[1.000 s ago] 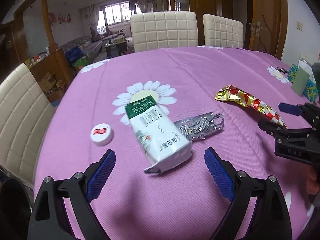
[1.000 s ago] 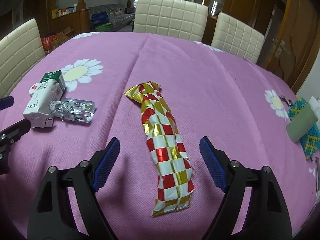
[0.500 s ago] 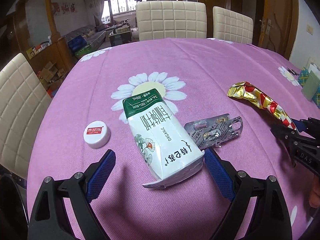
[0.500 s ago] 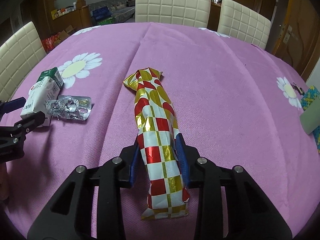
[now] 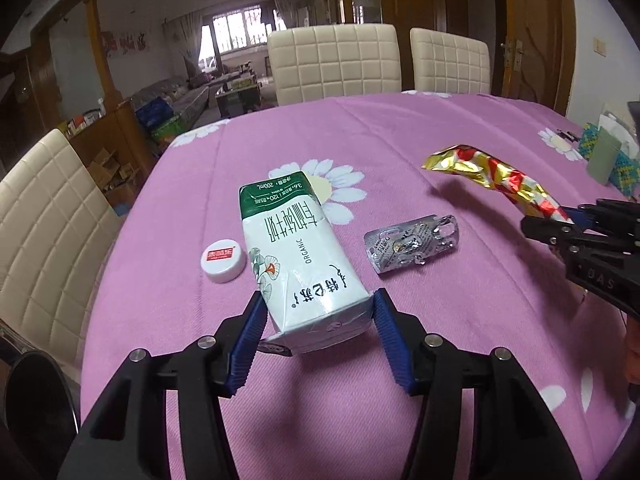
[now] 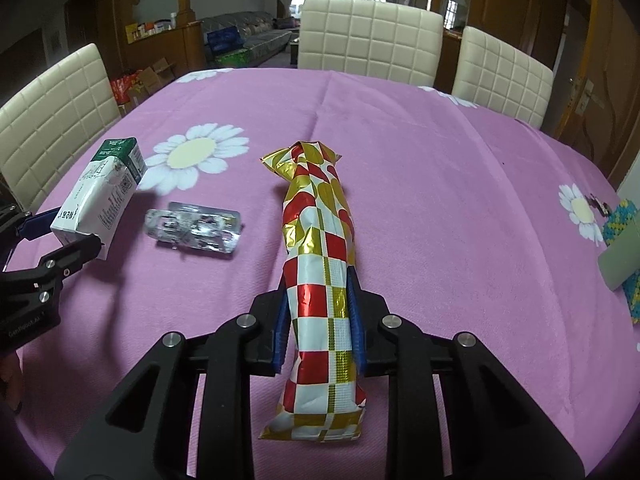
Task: Collect trash
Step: 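Grasp the white milk carton with the left tool while the right tool grasps the red-gold wrapper, then carry the milk carton over the bin and open the left tool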
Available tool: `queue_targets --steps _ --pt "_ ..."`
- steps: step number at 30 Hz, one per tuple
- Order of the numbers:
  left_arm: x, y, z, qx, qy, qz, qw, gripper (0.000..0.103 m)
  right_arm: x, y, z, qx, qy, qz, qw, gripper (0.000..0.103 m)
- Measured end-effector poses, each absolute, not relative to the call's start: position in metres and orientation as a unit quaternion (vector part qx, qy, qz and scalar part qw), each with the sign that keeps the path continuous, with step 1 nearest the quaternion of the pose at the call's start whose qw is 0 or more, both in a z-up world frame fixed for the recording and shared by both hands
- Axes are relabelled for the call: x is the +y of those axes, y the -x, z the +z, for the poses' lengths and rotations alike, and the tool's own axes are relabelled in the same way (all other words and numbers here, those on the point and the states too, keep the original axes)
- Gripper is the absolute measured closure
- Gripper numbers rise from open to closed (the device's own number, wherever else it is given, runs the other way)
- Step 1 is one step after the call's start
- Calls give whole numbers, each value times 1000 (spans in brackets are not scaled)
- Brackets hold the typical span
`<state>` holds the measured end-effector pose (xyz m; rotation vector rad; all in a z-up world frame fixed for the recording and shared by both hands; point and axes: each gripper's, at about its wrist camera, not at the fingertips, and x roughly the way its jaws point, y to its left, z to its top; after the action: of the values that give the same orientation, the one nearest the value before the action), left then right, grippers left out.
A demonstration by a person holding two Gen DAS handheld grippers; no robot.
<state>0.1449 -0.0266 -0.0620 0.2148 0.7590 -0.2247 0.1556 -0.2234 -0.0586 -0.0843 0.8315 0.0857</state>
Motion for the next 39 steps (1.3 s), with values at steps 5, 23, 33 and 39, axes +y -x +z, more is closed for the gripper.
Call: queue_targets --steps 5,23,33,39 --pt "-14 -126 -50 351 -104 -113 924 50 -202 -149 -50 394 59 64 915 77" --pt "18 -102 -45 326 -111 -75 936 50 -145 -136 -38 378 98 118 913 77" --pt "37 -94 -50 322 -126 -44 937 50 -119 -126 -35 369 128 143 909 77" --pt "45 -88 -52 321 -125 -37 938 50 -101 -121 -35 364 148 159 905 77"
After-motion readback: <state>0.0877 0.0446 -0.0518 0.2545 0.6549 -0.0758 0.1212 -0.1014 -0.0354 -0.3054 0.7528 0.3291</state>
